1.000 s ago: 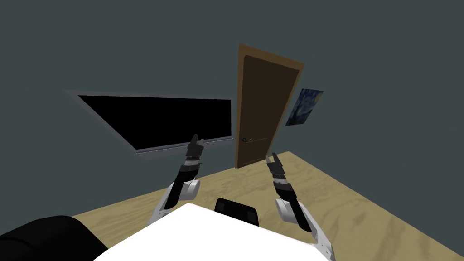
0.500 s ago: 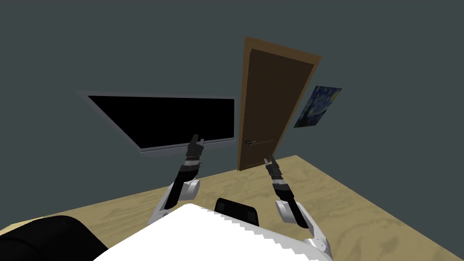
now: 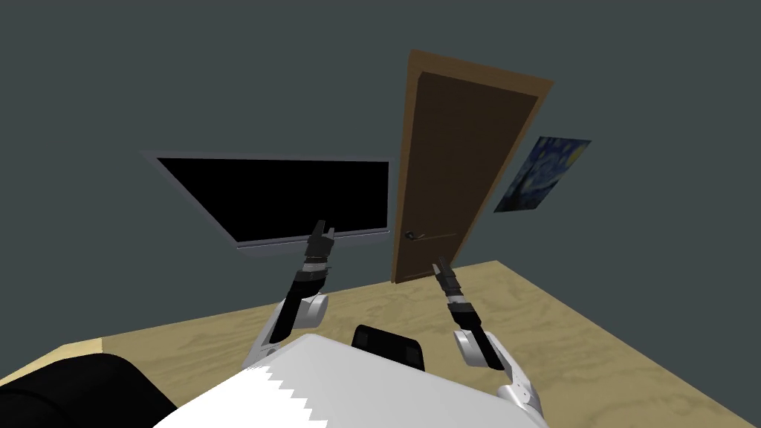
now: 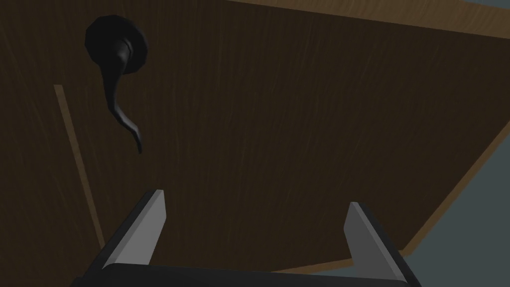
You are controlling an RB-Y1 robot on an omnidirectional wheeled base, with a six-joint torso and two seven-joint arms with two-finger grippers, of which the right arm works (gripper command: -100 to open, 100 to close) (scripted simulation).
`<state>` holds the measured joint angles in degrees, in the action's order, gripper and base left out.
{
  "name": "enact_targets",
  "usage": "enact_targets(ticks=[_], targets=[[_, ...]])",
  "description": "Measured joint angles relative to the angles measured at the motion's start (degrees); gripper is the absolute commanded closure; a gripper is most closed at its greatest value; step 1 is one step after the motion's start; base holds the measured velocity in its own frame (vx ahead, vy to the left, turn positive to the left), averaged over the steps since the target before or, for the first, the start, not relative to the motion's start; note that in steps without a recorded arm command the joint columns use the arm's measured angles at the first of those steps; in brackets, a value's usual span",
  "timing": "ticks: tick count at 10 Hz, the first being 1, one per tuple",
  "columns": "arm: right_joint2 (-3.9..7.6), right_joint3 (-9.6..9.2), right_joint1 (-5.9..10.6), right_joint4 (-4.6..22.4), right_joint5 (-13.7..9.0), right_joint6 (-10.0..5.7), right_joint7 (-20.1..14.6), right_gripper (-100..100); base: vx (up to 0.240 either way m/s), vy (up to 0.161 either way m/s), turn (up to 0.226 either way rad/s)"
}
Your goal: Pull the door open
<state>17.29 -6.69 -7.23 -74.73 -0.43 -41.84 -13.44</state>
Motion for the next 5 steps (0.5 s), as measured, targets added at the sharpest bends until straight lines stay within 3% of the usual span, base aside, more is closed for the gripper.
enact_targets(ticks=[5], targets=[[2.28, -0.98, 3.05, 8.3, -0.3, -0.86, -1.5, -100, 0.080, -0.009, 0.094]])
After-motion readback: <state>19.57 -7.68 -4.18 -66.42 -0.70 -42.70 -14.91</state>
